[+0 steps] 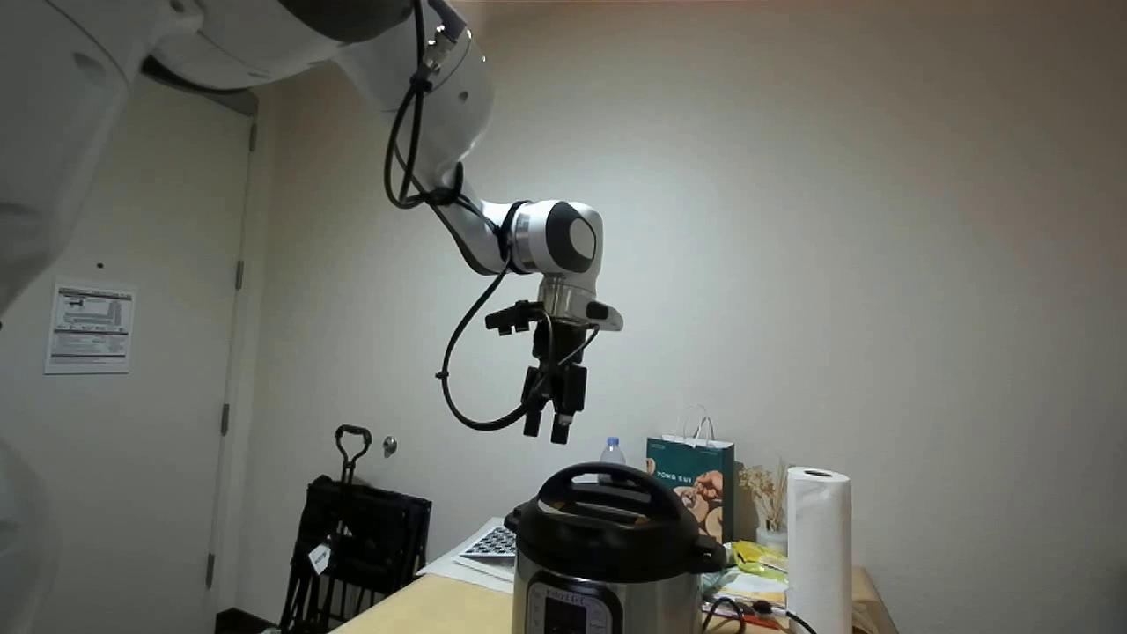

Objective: Pick up the black lid from the rice cooker then set it back down

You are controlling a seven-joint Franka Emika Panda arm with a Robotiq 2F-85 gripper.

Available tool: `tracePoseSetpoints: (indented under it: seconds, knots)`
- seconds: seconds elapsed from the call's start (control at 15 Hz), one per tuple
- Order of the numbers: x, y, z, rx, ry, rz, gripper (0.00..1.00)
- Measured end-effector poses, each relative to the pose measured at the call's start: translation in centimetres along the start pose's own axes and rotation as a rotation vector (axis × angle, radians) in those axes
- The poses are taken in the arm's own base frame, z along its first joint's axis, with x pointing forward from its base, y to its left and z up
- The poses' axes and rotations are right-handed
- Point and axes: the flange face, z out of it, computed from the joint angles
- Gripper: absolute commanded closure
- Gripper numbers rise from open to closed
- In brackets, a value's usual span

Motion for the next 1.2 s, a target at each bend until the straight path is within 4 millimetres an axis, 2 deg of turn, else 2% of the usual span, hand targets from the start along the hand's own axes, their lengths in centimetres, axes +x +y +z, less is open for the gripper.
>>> tracePoseSetpoints:
  seconds: [0.33,0.53,0.93,1.2]
  knots:
    - [-0.1,-0.2,0.1,-0.001,-0.001,0.0,0.0]
    - [0.3,-0.1,0.5,-0.003,-0.003,0.074,0.0]
    - [3.5,0.7,2.0,0.019,0.032,0.214,0.0]
    - [5.9,1.3,1.5,0.047,0.075,0.296,0.0]
